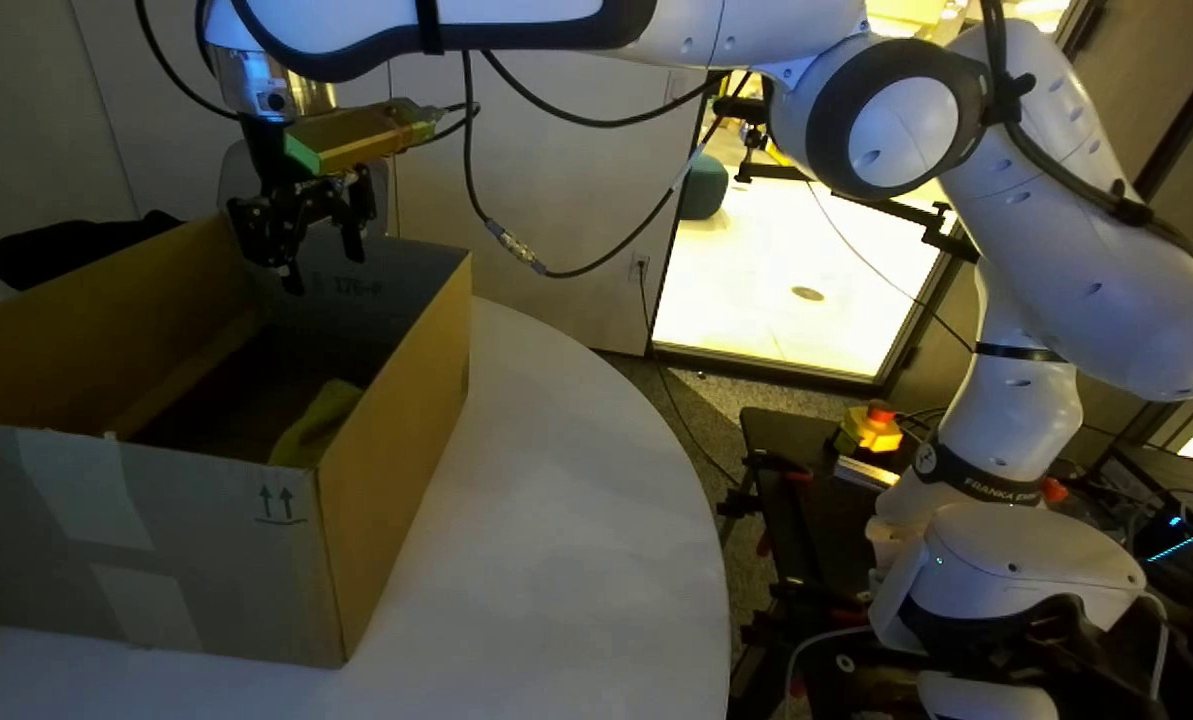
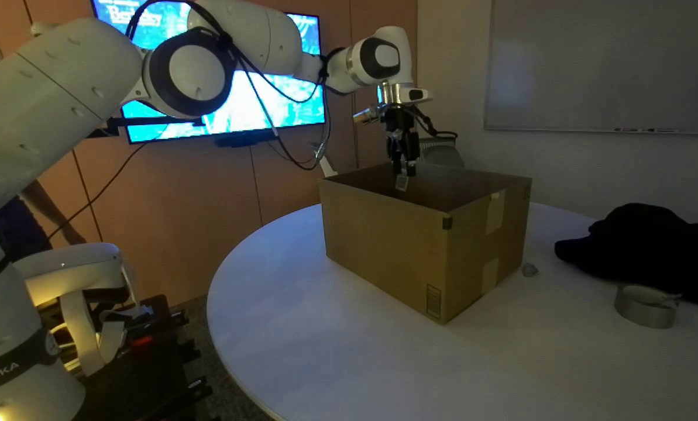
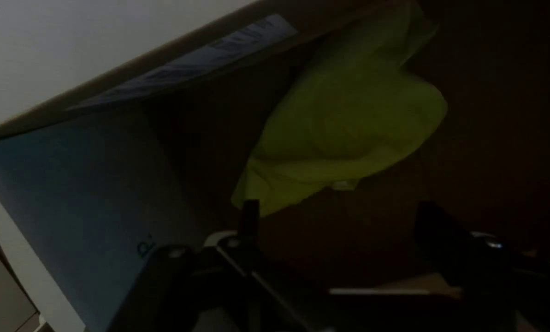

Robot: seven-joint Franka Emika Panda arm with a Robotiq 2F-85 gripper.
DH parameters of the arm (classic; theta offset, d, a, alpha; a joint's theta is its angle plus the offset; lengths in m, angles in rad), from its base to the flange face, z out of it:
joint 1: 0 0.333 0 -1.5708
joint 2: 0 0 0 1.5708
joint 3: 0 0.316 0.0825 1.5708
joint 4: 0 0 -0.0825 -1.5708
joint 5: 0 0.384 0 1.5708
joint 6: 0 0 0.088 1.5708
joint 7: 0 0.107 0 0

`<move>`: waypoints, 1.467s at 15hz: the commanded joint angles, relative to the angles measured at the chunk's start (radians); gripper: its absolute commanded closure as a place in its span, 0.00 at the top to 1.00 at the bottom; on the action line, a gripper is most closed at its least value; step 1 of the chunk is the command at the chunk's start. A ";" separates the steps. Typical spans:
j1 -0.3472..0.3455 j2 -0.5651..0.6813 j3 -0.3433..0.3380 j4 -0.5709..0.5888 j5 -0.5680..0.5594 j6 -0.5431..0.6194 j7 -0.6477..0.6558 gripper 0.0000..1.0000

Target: Put the marker on the towel, fold the towel, and then put the folded towel in the box

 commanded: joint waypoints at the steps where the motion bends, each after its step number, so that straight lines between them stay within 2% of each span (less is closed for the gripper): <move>1: -0.003 0.037 0.010 0.133 0.008 -0.127 -0.061 1.00; 7: -0.020 -0.175 0.037 -0.023 0.010 -0.306 -0.245 1.00; 10: -0.035 -0.282 0.038 -0.100 0.016 -0.372 -0.295 1.00; 19: -0.109 -0.634 0.026 -0.508 0.104 -0.329 -0.296 1.00; 22: -0.126 -0.720 0.017 -0.649 0.083 -0.275 -0.317 1.00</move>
